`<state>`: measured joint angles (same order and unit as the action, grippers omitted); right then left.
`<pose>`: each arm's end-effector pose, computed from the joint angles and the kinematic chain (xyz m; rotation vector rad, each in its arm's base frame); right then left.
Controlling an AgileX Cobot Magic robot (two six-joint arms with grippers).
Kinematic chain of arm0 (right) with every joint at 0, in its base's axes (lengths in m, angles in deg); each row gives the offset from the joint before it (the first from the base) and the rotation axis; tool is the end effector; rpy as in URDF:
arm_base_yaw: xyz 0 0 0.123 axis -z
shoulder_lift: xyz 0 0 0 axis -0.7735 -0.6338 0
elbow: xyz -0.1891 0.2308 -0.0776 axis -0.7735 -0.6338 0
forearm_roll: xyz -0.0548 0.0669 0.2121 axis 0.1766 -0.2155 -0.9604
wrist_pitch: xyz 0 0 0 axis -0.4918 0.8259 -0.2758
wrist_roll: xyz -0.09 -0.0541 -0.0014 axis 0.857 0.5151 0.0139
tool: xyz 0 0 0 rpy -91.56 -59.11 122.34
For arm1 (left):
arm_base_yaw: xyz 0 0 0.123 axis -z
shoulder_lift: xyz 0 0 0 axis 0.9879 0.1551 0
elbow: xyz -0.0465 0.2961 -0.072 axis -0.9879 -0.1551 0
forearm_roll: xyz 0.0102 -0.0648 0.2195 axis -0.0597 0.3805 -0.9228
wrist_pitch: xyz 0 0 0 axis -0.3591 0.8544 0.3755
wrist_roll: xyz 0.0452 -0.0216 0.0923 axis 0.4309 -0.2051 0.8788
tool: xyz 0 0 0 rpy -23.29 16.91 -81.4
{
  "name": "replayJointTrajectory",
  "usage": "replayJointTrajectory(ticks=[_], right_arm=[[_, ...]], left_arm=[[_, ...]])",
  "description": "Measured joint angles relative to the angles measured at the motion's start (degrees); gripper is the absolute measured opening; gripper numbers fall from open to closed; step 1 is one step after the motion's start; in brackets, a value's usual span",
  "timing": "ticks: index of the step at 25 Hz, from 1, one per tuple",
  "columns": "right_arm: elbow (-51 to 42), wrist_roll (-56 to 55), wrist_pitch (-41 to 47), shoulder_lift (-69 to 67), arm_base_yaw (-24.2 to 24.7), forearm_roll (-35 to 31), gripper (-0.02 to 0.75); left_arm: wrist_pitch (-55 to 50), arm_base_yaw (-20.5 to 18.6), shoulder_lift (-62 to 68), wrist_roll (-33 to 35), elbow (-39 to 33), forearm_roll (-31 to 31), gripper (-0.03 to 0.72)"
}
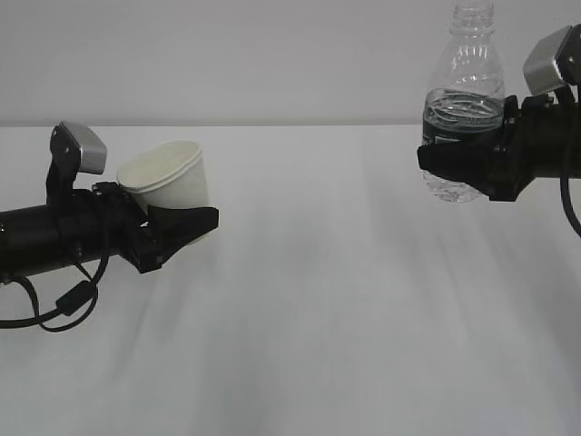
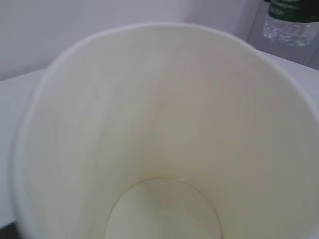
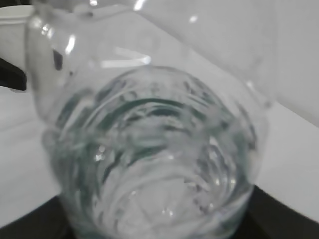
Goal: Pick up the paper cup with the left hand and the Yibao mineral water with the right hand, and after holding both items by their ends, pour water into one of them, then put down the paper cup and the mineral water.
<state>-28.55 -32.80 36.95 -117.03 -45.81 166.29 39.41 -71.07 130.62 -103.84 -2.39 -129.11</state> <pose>0.3191 0.0550 0.2625 -0.9464 1.7035 0.5126 0.3106 -0.1297 0.1804 0.7258 1.6781 -0.8113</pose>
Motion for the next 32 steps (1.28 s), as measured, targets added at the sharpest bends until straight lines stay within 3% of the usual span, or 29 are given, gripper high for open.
replayJointTrajectory(ticks=[9,23,32], right_arm=[[0.0,-2.9,-2.5,0.4,0.0,2.3,0.435],[-0.1,-6.8,-3.0,6.1,0.0,7.8,0.435],[-0.1,-8.5,-3.5,9.4,0.0,11.2,0.435]], left_arm=[[-1.3,0.9,-6.1,-6.7,0.0,-9.4,0.45],[-3.0,12.6,-8.0,-8.4,0.4,-10.4,0.449],[-7.4,19.8,-8.0,-11.8,6.9,-11.2,0.448]])
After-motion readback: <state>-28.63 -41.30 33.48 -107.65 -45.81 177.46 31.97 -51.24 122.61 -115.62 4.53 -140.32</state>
